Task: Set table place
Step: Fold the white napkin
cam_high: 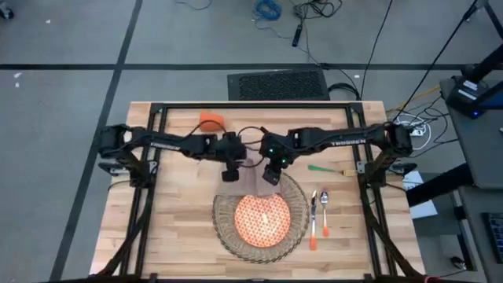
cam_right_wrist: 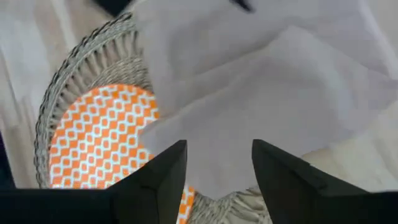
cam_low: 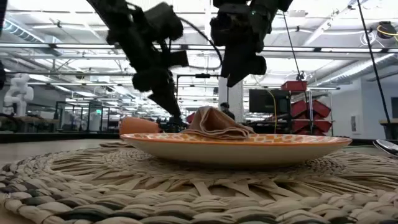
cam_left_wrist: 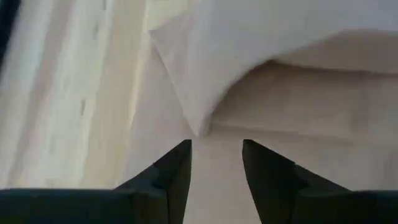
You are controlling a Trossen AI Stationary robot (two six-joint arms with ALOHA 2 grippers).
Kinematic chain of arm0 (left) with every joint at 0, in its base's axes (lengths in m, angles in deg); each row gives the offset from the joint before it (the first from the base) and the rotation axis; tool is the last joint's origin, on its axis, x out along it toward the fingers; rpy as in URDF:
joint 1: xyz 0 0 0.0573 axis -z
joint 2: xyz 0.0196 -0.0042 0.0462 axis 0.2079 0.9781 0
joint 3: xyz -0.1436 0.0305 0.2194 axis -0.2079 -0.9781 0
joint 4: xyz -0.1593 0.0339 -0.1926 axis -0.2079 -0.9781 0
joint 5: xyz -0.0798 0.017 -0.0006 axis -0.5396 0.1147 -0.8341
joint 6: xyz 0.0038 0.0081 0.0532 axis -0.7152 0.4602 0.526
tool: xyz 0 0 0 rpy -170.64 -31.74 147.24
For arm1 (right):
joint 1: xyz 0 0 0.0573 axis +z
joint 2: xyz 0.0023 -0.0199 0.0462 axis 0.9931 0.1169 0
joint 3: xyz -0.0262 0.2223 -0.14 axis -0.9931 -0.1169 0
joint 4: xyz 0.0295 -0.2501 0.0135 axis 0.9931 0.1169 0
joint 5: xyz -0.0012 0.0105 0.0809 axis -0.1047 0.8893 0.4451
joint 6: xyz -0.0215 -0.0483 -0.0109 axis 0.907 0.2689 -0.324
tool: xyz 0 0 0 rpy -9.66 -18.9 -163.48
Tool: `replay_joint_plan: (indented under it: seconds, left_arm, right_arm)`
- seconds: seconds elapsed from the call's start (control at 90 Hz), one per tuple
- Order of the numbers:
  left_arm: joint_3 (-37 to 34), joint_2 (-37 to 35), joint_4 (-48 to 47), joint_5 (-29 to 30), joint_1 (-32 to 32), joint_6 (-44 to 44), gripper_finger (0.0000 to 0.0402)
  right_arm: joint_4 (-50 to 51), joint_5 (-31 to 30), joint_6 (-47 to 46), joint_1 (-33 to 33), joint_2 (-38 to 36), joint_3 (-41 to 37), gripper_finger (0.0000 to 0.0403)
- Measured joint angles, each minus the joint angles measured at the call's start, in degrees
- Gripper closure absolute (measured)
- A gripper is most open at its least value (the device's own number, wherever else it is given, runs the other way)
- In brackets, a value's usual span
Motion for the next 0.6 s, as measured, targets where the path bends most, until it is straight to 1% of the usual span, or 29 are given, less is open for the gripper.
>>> replay_joint_plan:
  seconds: [0.056,0.144,0.222,0.378,0.544,0.6]
  left_arm:
    - [0.00,1.48,-0.05,-1.06,-0.59,1.03,0.0272]
    - [-0.03,3.56,0.19,-0.89,-0.92,1.82,0.0272]
    - [-0.07,4.61,2.38,-0.94,-1.23,2.44,0.0272]
    - [-0.04,4.68,7.11,-1.52,-1.09,2.81,0.0272]
    - [0.22,4.68,6.76,-1.96,-1.20,4.11,0.0272]
    - [0.25,5.12,7.37,-0.95,-1.30,4.14,0.0272]
  right_arm:
    - [0.18,-0.04,0.10,0.93,0.00,0.00,0.0234]
    - [0.30,-0.12,0.27,2.20,0.00,0.00,0.0234]
    - [0.34,-0.85,0.58,3.15,0.00,0.00,0.0234]
    - [0.84,-3.34,1.08,4.95,0.02,0.00,0.0234]
    - [0.79,-3.53,0.88,6.26,0.02,0.00,0.0234]
    - [0.66,-4.19,0.78,6.77,0.02,0.00,0.0234]
